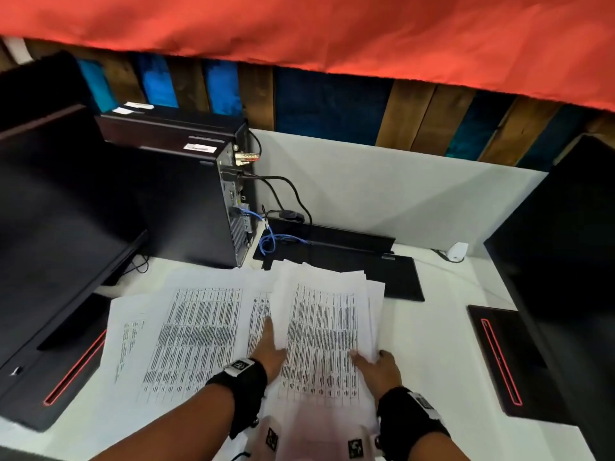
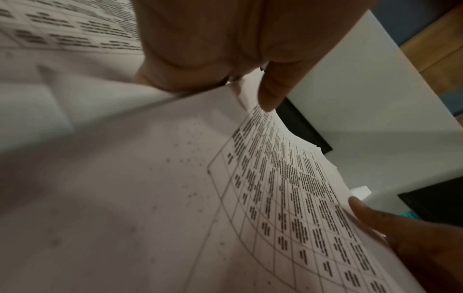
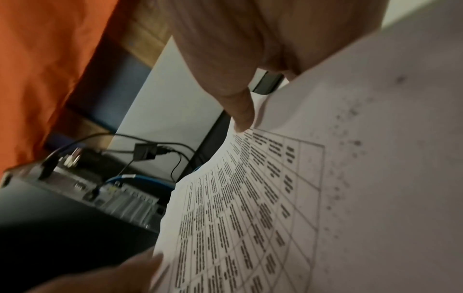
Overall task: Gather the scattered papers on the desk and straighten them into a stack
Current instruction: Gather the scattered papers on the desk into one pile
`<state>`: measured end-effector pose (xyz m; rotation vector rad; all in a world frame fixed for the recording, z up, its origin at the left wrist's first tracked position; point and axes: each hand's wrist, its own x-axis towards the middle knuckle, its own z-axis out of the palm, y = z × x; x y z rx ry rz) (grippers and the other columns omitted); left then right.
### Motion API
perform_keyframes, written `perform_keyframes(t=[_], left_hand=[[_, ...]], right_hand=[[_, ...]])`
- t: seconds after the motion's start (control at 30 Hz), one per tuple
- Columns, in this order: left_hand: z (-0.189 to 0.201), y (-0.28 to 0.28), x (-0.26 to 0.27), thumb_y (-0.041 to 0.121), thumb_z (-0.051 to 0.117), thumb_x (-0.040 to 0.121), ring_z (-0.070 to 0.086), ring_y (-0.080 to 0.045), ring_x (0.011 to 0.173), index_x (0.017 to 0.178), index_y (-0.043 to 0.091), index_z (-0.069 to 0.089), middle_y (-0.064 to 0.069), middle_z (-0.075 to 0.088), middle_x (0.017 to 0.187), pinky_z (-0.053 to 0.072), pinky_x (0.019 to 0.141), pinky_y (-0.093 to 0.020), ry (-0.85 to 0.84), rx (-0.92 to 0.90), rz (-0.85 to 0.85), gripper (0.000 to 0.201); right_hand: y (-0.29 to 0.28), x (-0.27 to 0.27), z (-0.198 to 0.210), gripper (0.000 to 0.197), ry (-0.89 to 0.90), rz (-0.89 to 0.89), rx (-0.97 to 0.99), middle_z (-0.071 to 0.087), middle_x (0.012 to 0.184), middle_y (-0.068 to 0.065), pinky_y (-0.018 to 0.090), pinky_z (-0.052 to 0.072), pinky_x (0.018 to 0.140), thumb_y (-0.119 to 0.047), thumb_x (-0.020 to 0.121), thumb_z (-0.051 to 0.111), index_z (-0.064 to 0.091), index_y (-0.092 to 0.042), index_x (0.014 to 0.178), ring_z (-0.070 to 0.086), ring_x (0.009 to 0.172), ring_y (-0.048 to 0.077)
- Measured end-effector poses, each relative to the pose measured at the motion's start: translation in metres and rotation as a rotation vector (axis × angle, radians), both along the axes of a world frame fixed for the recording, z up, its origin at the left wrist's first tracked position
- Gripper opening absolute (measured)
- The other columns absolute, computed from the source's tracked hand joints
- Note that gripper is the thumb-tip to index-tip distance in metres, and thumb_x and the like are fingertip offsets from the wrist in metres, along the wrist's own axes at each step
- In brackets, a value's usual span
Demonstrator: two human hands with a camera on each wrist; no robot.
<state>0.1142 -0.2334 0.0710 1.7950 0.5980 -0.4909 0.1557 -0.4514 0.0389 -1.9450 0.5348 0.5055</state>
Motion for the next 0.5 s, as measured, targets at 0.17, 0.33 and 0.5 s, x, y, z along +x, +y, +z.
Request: perform_keyframes(t=[0.17,0.33,0.5], left_hand=[[-0.005,0.015,-0.008,-0.004,0.036,0.086,0.058,-0.011,0.095,0.152,0.03,-0.001,-0.004,0.012,0.159,0.046,0.081,-0.021,0.03,0.102,-0.107,0.082],[0.007,0.061,-0.021,0.006,0.06,0.077,0.055,-0.025,0.111,0.121,0.014,0.056,0.0,0.056,0.117,0.045,0.095,-0.032,-0.138,0.196,0.135,0.044],[0.006,0.148,-0.064,0.02,0.068,0.074,0.048,-0.039,0.121,0.131,0.008,0.048,-0.022,0.052,0.131,0.035,0.103,-0.041,0.21,0.651,0.573,0.061]], right_hand=[[-0.004,-0.001,-0.002,0.041,0.079,0.113,-0.029,0.072,0.094,0.01,0.033,0.052,0.086,-0.036,0.059,0.086,0.07,-0.012,0.089,0.067,0.102,0.03],[-0.01,-0.011,0.024,0.046,-0.003,0.087,-0.082,0.061,0.117,0.016,0.032,0.042,0.094,-0.012,0.08,0.073,0.058,-0.003,0.122,0.056,0.116,0.031],[-0.027,-0.009,0.029,0.071,0.004,0.025,-0.113,0.049,0.139,0.023,0.039,0.037,0.107,-0.004,0.075,0.076,0.041,0.007,0.137,0.05,0.123,0.035]])
